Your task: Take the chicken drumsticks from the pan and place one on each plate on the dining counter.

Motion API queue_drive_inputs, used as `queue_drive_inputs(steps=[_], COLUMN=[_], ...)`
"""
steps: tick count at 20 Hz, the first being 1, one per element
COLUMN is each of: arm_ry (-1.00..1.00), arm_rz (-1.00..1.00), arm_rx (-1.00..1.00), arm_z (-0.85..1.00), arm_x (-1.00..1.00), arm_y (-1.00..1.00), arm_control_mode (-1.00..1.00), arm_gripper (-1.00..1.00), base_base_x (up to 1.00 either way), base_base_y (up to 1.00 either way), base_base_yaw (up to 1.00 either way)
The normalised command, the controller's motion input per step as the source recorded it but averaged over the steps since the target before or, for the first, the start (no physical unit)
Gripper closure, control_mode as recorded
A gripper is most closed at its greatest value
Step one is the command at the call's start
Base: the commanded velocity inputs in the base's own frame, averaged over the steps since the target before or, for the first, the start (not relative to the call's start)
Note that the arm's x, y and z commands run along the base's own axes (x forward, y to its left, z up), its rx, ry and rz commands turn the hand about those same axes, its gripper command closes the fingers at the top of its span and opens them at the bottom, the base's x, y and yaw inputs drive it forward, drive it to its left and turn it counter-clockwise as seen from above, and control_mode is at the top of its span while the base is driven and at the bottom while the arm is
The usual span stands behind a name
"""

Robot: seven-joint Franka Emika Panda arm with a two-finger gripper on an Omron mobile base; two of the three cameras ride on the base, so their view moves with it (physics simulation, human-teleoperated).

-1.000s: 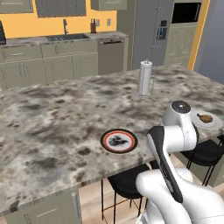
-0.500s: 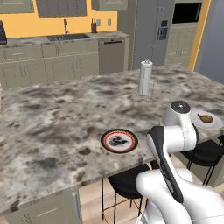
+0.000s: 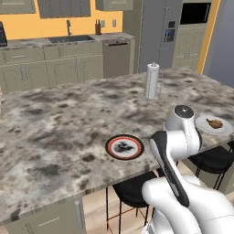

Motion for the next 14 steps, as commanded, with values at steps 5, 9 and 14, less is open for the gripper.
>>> queue_drive_inputs(steps=[5,9,14], arm_ry=[0.04,0.01,0.03], arm_rz=[0.13,0.10,0.05], arm_rx=[0.01,0.00,0.00], arm_z=[-0.01,-0.22,-0.31], arm_x=[0.57,0.69,0.68], arm_y=[0.37,0.53,0.54], arm_control_mode=[-1.00,-1.00,-1.00], arm_gripper=[1.00,1.00,1.00], base_base_x=[0.00,0.00,0.00], base_base_y=[0.00,0.00,0.00], base_base_yaw=[0.00,0.00,0.00])
